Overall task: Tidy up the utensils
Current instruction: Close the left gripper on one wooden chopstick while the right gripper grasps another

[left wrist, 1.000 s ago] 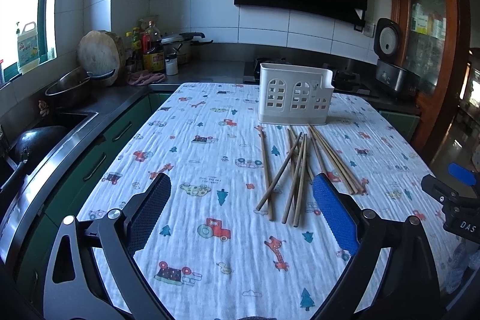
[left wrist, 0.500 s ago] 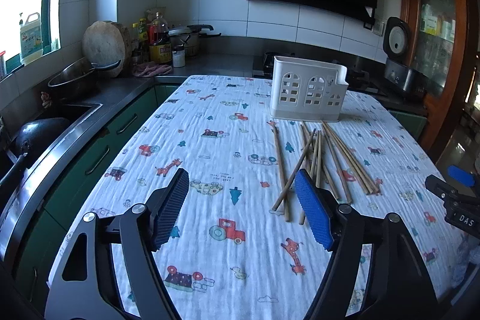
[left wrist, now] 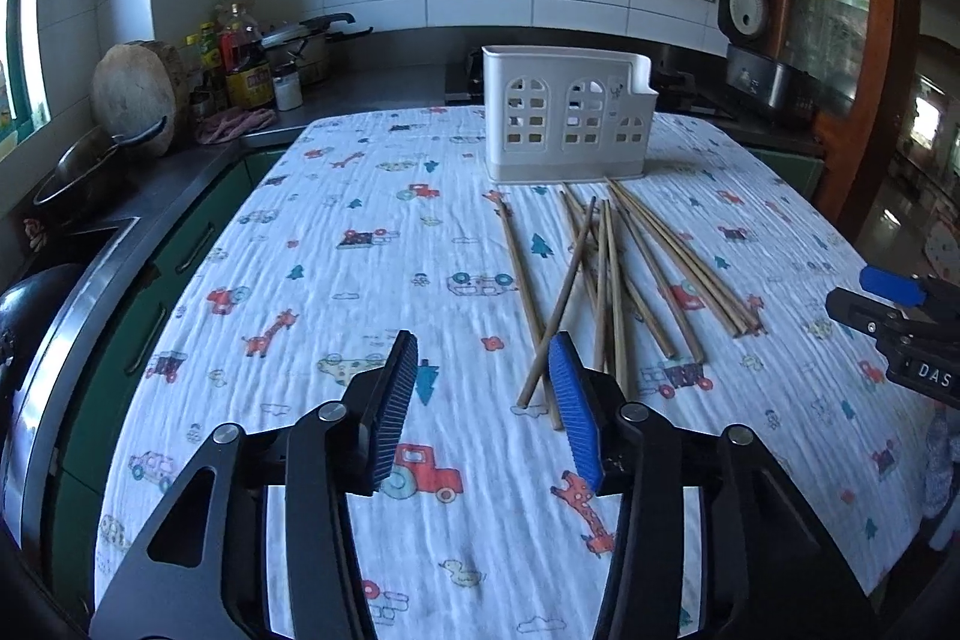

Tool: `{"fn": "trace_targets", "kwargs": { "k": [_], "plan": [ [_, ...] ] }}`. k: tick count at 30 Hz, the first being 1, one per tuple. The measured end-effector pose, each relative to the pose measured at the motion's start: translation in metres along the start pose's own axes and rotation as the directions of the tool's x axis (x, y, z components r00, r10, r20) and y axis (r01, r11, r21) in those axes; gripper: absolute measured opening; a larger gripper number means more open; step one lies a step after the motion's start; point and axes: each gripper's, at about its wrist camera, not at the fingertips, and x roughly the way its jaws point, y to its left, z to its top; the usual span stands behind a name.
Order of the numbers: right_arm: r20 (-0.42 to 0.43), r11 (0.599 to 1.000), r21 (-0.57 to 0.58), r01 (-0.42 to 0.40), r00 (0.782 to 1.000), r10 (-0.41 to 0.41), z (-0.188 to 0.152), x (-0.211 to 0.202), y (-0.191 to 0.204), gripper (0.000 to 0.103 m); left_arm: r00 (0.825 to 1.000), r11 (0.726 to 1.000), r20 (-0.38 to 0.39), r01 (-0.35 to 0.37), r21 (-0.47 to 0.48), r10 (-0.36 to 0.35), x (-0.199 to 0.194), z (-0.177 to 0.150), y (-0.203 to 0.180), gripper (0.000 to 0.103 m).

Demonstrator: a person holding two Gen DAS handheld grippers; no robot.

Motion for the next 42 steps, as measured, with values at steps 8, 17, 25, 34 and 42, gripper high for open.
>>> {"fn": "trace_targets", "kwargs": {
  "k": [8, 17, 25, 34, 42],
  "plan": [
    [-0.035, 1.000, 0.014, -0.018, 0.999, 0.019, 0.002, 0.016, -0.005, 0.063, 0.990, 0.985, -0.080, 0.123, 0.118, -0.114, 0.036, -0.002, -0.020, 0.019],
    [-0.049, 1.000, 0.000, -0.031, 0.998, 0.031, 0.008, 0.029, -0.002, 0.063, 0.971, 0.950, -0.162, 0.209, 0.233, -0.174, 0.068, 0.003, -0.030, 0.015],
    [-0.062, 0.999, -0.010, -0.035, 0.997, 0.034, 0.012, 0.041, 0.001, 0.063, 0.968, 0.944, -0.196, 0.205, 0.258, -0.156, 0.086, 0.004, -0.024, 0.015],
    [-0.068, 0.999, -0.014, -0.041, 0.997, 0.040, 0.016, 0.049, 0.002, 0.063, 0.961, 0.944, -0.221, 0.222, 0.245, -0.169, 0.098, 0.001, -0.020, 0.009],
    [-0.072, 0.999, -0.019, -0.049, 0.996, 0.047, 0.019, 0.053, 0.005, 0.062, 0.956, 0.942, -0.218, 0.247, 0.227, -0.198, 0.098, 0.002, -0.017, 0.006]
  ]
}}
